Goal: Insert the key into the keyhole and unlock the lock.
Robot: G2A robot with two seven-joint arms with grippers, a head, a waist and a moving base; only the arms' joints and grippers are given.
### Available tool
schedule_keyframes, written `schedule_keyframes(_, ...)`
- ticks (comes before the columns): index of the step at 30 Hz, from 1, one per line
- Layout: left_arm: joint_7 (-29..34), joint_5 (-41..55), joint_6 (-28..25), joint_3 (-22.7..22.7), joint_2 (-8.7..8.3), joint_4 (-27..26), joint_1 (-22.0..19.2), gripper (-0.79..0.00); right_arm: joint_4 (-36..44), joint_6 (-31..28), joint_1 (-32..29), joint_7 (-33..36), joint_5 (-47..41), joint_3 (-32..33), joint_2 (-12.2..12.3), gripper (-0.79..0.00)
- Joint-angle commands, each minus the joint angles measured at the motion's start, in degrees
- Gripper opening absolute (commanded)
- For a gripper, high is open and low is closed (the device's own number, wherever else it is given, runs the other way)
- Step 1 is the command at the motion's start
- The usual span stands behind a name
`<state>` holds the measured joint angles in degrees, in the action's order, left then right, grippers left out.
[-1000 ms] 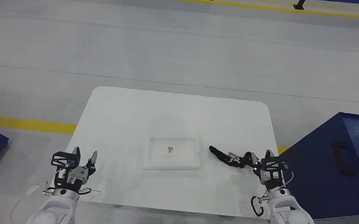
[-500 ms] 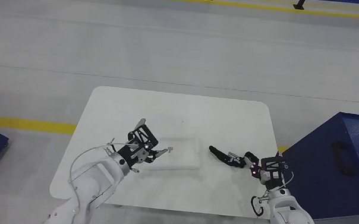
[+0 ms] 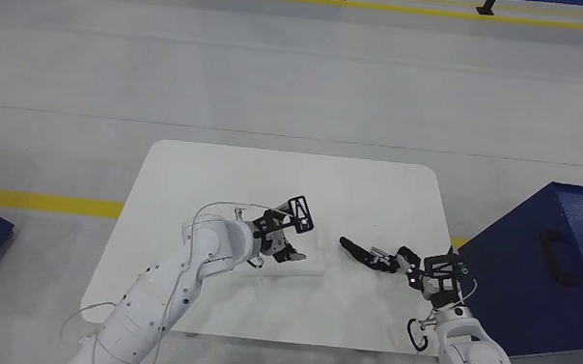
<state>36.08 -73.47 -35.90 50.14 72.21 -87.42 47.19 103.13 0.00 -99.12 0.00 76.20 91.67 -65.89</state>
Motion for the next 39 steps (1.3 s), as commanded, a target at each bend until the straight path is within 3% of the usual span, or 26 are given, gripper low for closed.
schedule_keyframes(1, 0.0, 0.0, 0.0, 0.0, 0.0, 0.0, 0.0, 0.0, 0.0, 0.0, 0.0, 0.0, 0.0, 0.0, 0.0, 0.0)
schedule_keyframes(12, 0.1, 1.0, 0.0, 0.5, -0.04, 0.2, 0.1, 0.0, 0.0, 0.0, 0.0, 0.0, 0.0, 0.0, 0.0, 0.0)
schedule_keyframes(15, 4.3, 10.2, -5.1, 1.9, 0.11, 1.8, -3.2, 0.0, 0.0, 0.0, 0.0, 0.0, 0.0, 0.0, 0.0, 0.0)
schedule_keyframes(18, 13.8, 23.6, -9.9, 0.2, 0.9, 7.8, -9.0, 0.0, 0.0, 0.0, 0.0, 0.0, 0.0, 0.0, 0.0, 0.0)
schedule_keyframes(20, 20.7, 32.6, -11.6, -2.4, 1.83, 12.1, -13.9, 0.0, 0.0, 0.0, 0.0, 0.0, 0.0, 0.0, 0.0, 0.0)
schedule_keyframes(29, 28.6, 53.8, -3.7, -24.2, 5.33, 29.7, -31.7, 0.0, 0.0, 0.0, 0.0, 0.0, 0.0, 0.0, 0.0, 0.0)
schedule_keyframes(34, 28.6, 56.1, -3.7, -33.9, 8.06, 36.2, -36.7, 0.0, 0.0, 0.0, 0.0, 0.0, 0.0, 0.0, 0.0, 0.0)
schedule_keyframes(39, 29.1, 55.5, -3.3, -40.4, 10.82, 41.8, -40.1, 0.0, 0.0, 0.0, 0.0, 0.0, 0.0, 0.0, 0.0, 0.0)
